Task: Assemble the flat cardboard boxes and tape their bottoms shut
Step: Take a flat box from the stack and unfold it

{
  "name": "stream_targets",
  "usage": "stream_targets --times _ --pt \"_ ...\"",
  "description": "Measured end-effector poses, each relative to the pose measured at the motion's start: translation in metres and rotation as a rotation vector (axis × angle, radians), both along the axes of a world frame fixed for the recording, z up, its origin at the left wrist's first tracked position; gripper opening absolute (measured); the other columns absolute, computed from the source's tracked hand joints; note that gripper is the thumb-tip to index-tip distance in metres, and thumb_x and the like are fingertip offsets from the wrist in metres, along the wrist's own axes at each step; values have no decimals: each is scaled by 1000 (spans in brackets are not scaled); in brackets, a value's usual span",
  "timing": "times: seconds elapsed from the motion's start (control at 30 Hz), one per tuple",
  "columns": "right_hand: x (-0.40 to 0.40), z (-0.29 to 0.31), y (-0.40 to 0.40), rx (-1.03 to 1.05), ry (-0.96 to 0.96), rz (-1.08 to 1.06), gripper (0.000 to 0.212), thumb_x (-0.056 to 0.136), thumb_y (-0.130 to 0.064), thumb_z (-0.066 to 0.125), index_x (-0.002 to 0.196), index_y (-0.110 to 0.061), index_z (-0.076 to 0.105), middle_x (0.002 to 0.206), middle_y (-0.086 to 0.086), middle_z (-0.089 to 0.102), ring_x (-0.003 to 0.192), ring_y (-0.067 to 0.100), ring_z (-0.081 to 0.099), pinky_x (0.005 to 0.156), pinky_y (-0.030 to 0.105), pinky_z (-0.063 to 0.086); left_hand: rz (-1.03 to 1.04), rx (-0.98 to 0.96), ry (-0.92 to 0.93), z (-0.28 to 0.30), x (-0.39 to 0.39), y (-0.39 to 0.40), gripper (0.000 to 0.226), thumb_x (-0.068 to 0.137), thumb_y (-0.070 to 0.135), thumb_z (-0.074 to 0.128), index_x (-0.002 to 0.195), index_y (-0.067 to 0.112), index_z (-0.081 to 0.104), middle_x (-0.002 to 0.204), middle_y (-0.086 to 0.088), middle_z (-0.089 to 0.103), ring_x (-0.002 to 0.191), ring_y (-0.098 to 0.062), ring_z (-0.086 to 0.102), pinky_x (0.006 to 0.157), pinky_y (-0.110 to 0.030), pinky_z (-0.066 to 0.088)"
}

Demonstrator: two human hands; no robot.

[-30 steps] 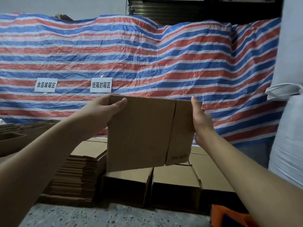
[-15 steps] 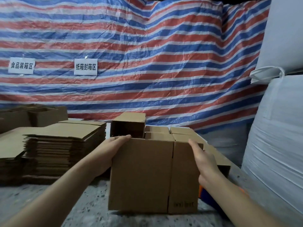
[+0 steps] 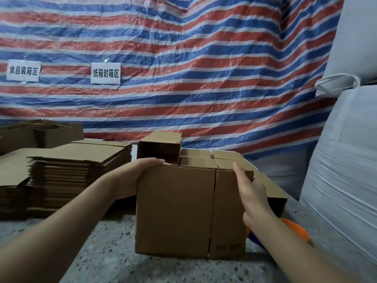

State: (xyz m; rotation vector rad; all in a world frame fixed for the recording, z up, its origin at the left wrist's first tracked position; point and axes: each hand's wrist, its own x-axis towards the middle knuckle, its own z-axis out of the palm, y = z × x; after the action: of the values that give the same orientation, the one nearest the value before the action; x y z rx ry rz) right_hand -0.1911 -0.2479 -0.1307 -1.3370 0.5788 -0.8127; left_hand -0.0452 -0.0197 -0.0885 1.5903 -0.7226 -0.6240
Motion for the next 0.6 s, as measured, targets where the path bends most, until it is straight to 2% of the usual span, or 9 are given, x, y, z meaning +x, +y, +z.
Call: stream_targets --times 0.07,0.17,0.27,0.33,0.37,0.43,0.5,0.57,0.6 --pt "1 0 -2 -9 -2 18 55 90 -59 64 124 -17 62 121 7 67 118 31 60 108 53 44 -52 -9 15 1 -3 2 36 88 40 63 118 23 72 120 -11 69 98 -21 70 81 -33 56" --pt "-2 6 -8 -32 0 116 45 93 -55 59 106 -14 72 103 15 75 99 31 69 96 51 52 -93 -102 56 6 -11 1 36 93 27 53 126 32 65 124 -4 68 108 -22 68 81 -35 57" --pt "-3 9 -20 -98 -53 308 52 89 -59 51 94 -13 76 92 14 76 87 28 73 76 40 60 14 -262 172 6 -26 -4 43 92 18 48 131 35 58 119 -7 71 90 -20 70 69 -33 59" --pt "-2 7 -25 -93 -72 497 45 86 -57 51 79 -18 75 77 10 70 71 20 70 61 29 58 130 -295 204 -1 -41 -14 45 93 16 50 134 33 56 118 -12 68 80 -18 64 63 -31 56" --pt "-3 6 -26 -59 -81 573 41 84 -54 55 75 -19 74 73 7 67 66 18 68 58 27 57 172 -306 213 -6 -48 -21 45 95 16 49 136 32 54 117 -11 66 78 -17 61 61 -30 55" --pt "-3 1 -29 -13 -89 643 38 79 -53 61 74 -17 74 71 7 67 63 16 67 58 27 58 240 -340 229 -15 -57 -32 40 99 20 47 136 32 53 114 -9 65 76 -17 63 60 -29 56" --pt "-4 -2 -33 -23 -85 647 42 74 -57 63 77 -17 75 76 9 68 67 17 68 60 29 59 264 -358 241 -21 -61 -36 28 100 35 47 121 33 65 104 -6 72 73 -19 70 58 -30 58" --pt "-5 -5 -36 -76 -82 667 61 73 -66 60 92 -10 74 86 14 67 75 19 69 66 30 59 258 -378 213 -28 -59 -34 36 98 55 41 105 39 72 96 2 76 75 -15 74 54 -29 58" --pt "-5 -7 -36 -104 -70 662 72 74 -70 57 103 -5 71 91 16 66 79 19 68 68 30 58 269 -407 190 -33 -57 -33 41 98 60 36 111 41 69 102 4 75 81 -13 74 56 -28 58"
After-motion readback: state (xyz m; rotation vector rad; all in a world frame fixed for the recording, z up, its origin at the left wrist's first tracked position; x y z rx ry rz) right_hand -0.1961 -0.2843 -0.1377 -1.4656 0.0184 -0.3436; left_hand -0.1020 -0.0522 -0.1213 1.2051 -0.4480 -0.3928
